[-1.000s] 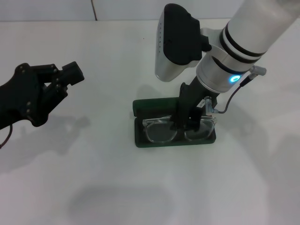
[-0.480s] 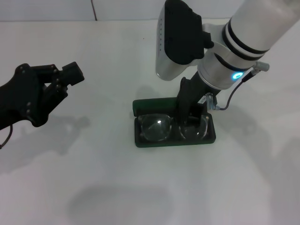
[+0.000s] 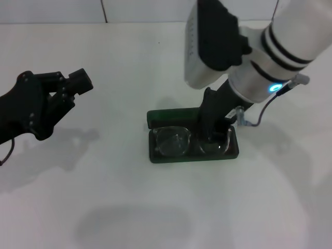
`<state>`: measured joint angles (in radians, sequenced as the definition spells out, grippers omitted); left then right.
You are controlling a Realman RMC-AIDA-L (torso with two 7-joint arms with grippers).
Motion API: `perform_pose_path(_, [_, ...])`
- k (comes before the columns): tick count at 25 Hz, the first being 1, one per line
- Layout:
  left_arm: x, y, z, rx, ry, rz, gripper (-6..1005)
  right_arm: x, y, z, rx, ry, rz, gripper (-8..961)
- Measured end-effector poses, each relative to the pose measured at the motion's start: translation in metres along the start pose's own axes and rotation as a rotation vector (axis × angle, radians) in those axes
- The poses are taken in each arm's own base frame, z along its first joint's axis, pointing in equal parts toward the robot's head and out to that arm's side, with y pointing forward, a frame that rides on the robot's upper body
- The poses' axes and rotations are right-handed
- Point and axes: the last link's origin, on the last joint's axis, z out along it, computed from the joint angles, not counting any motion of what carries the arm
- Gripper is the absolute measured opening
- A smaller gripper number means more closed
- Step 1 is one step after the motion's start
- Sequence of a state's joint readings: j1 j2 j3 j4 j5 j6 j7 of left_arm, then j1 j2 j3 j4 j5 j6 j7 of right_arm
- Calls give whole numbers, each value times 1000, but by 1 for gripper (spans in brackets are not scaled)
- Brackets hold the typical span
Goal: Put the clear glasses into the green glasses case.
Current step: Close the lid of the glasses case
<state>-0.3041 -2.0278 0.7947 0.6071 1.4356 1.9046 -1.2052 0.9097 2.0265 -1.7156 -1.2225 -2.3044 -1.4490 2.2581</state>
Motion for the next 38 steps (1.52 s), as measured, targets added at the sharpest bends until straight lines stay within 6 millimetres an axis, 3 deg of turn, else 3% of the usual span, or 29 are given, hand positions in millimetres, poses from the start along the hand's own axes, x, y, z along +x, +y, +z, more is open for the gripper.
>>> perform_pose_path(5, [5,-5,2,1,7,-41,96,8,7,-30,8,-80,38,141])
perform_pose_path(10, [13,-14,7,10,25,-73,96,29,16,-67,12,-238,130,141])
perform_pose_path(13, [17,-19,15,2,28,-90,97,54,24,-96,22,-414,207,141])
perform_pose_path(17, [19,-24,27,-8,31,-92,97,105,46,-125,49,-675,250,141])
perform_pose_path(20, [17,-26,34,-12,31,-106,97,140,63,-131,80,-803,275,140])
perform_pose_path(24, [5,-32,47,-21,-78,-137,98,183,76,-124,116,-926,403,140])
perform_pose_path(27, [-8,-40,72,-14,-183,-153,98,223,86,-122,171,-986,543,141])
perform_pose_path(28, [-12,-42,80,-12,-210,-152,98,223,86,-122,171,-986,543,141])
perform_pose_path(29, [-16,-44,89,-9,-238,-145,98,256,97,-121,224,-1023,653,141])
perform_pose_path(35, [-26,-52,124,-15,-335,-107,99,310,119,-121,400,-1092,822,140])
perform_pose_path(38, [-31,-56,136,-5,-365,-114,102,322,127,-117,443,-1126,859,140])
